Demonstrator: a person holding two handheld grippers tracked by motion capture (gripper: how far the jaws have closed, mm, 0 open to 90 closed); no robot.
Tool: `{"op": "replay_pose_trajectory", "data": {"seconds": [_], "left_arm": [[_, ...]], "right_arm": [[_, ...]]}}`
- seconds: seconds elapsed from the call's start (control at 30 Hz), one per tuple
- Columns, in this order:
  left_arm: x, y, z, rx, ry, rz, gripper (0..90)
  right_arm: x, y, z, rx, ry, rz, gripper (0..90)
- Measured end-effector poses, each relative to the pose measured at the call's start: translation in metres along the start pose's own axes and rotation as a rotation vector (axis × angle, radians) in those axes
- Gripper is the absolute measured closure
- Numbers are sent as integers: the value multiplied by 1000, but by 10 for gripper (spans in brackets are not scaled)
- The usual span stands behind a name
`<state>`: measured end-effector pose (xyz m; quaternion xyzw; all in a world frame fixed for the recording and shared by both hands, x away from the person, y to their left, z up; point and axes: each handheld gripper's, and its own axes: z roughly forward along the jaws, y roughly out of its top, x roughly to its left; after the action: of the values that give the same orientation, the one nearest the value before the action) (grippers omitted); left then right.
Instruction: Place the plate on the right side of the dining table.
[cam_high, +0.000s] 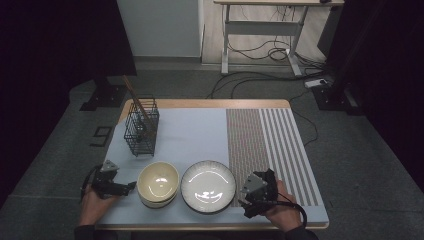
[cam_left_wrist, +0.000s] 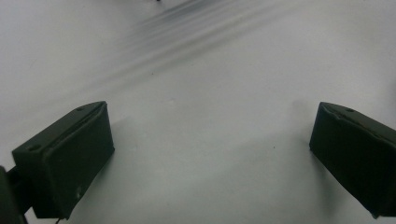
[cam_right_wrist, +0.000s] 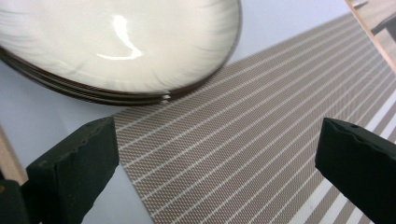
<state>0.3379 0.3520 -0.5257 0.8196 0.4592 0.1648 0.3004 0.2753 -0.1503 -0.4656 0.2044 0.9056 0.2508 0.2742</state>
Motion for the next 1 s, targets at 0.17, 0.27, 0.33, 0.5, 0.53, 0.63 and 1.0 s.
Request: {"op": "replay_pose_trajectory", "data": {"seconds": [0.17, 0.27, 0.33, 0.5, 0.53, 0.63, 1.0], "left_arm": [[0, 0, 0, 0, 0, 0, 0], [0, 0, 0, 0, 0, 0, 0], [0, 0, 0, 0, 0, 0, 0], [0, 0, 0, 0, 0, 0, 0], [0, 0, 0, 0, 0, 0, 0], [0, 0, 0, 0, 0, 0, 0], [0, 0, 0, 0, 0, 0, 0]], "right_arm": [[14, 13, -2, 21, -25, -90, 10], [24, 21, -5, 26, -33, -142, 39], [31, 27, -7, 28, -37, -177, 54], [47, 39, -13, 26, -49, -271, 108], [50, 41, -14, 26, -50, -288, 130], [58, 47, -15, 25, -53, -329, 149], [79, 64, -11, 55, -48, -443, 271]]}}
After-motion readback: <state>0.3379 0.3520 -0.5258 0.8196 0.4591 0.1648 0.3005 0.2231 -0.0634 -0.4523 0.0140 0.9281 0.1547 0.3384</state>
